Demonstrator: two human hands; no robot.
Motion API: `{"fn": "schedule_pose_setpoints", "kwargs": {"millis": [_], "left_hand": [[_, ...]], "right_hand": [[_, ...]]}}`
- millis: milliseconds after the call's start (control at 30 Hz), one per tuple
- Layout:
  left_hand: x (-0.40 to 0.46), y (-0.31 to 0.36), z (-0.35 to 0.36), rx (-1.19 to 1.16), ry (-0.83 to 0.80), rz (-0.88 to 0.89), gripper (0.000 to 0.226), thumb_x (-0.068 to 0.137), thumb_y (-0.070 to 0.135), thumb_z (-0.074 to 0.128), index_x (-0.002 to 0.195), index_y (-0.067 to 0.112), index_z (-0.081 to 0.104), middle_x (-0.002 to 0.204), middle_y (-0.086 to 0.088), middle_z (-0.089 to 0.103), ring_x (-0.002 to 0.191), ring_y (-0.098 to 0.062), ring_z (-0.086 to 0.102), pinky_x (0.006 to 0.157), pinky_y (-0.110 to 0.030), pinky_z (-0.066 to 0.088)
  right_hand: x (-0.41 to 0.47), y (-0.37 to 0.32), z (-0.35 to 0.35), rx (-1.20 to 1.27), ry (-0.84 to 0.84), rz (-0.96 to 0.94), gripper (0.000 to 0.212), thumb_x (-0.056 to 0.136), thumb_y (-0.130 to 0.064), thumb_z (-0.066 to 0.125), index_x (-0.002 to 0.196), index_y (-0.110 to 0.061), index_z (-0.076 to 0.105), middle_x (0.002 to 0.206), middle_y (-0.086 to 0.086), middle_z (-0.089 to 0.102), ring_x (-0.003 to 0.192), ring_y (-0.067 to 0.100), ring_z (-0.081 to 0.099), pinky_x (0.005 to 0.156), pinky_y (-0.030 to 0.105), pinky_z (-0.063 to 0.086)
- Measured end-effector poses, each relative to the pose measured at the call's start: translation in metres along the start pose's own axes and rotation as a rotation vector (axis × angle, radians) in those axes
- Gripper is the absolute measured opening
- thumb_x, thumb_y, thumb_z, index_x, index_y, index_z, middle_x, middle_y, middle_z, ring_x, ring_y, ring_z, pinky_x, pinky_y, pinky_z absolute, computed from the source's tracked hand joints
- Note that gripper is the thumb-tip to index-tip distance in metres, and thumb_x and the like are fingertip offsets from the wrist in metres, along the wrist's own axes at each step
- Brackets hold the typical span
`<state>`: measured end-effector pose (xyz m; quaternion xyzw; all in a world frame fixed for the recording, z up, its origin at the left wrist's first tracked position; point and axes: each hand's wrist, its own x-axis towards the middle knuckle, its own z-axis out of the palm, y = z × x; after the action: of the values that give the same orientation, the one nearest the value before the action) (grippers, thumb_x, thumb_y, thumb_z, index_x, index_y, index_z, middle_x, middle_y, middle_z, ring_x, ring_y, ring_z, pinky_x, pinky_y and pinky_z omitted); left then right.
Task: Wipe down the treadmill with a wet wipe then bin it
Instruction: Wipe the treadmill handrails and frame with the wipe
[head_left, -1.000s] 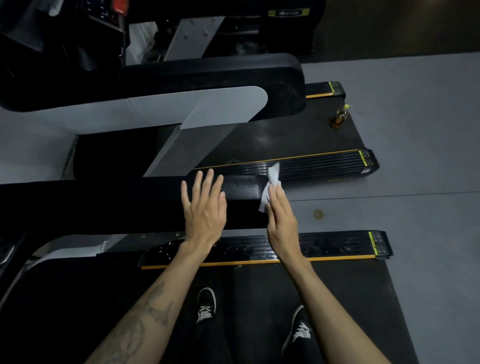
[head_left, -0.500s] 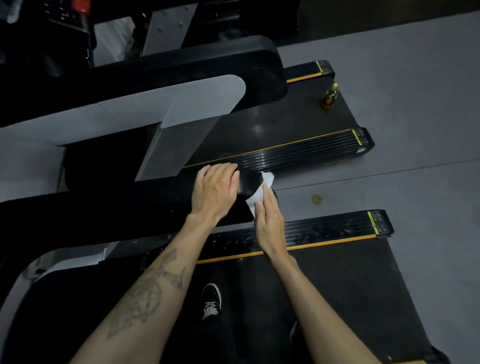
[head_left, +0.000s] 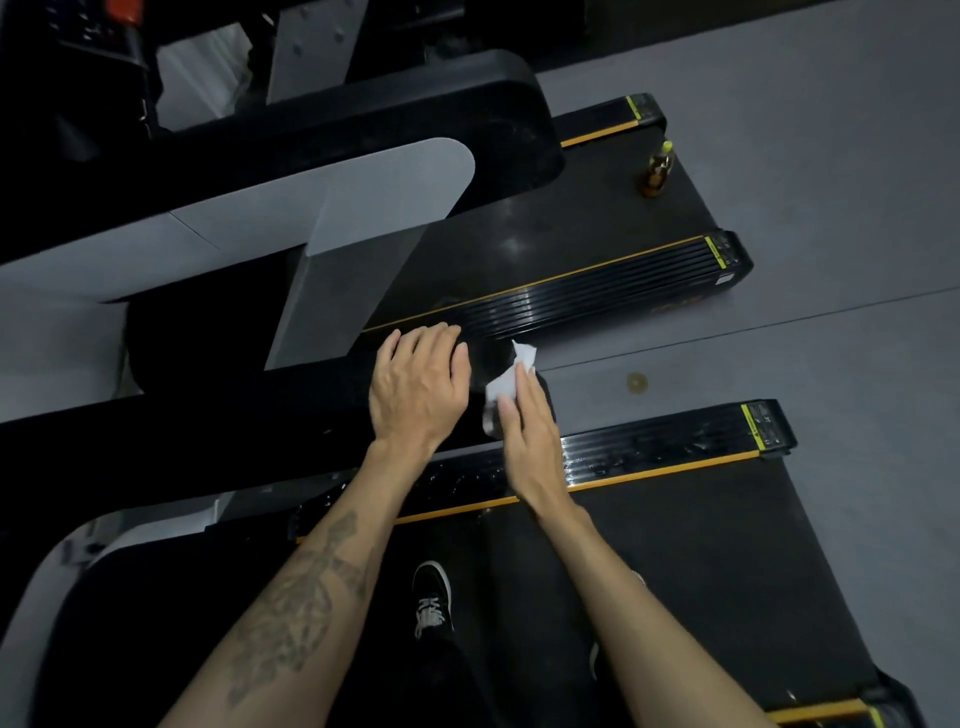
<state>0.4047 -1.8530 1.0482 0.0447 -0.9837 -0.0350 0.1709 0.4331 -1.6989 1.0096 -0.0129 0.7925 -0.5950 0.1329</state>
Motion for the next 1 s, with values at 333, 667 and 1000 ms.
{"fn": "schedule_pose_setpoints", "kwargs": {"millis": [333,667,1000], "left_hand": [[0.0,0.0,0.003,0.012,0.033,0.01,0.035,0.105,0.031,0.045,0.122,0.016,0.071,0.123,0.0,0.073,0.115,-0.018,0.066,0.11,-0.045,0.043],[0.0,0.0,0.002,0.039,-0.005,0.01,0.04,0.102,0.041,0.048,0.126,0.018,0.071,0.13,0.0,0.07,0.119,-0.017,0.065,0.109,-0.043,0.043],[0.0,0.001,-0.001,0.047,-0.07,0.065,0.045,0.104,0.037,0.041,0.141,0.023,0.063,0.143,0.0,0.062,0.132,-0.018,0.057,0.114,-0.042,0.04]], "right_hand": [[-0.017,0.01,-0.005,0.018,-0.014,-0.146,0.053,0.111,-0.029,0.041,0.161,-0.018,0.029,0.167,-0.006,0.027,0.154,0.0,0.015,0.125,0.02,0.016],[0.011,-0.012,-0.002,0.072,-0.083,-0.028,0.068,0.105,-0.054,0.039,0.164,-0.027,0.018,0.17,-0.012,0.014,0.154,-0.004,0.004,0.114,0.004,0.008],[0.026,0.004,-0.006,0.105,-0.125,0.141,0.077,0.099,-0.072,0.028,0.164,-0.035,0.011,0.172,-0.011,0.005,0.154,-0.001,0.0,0.128,0.037,0.007]]}}
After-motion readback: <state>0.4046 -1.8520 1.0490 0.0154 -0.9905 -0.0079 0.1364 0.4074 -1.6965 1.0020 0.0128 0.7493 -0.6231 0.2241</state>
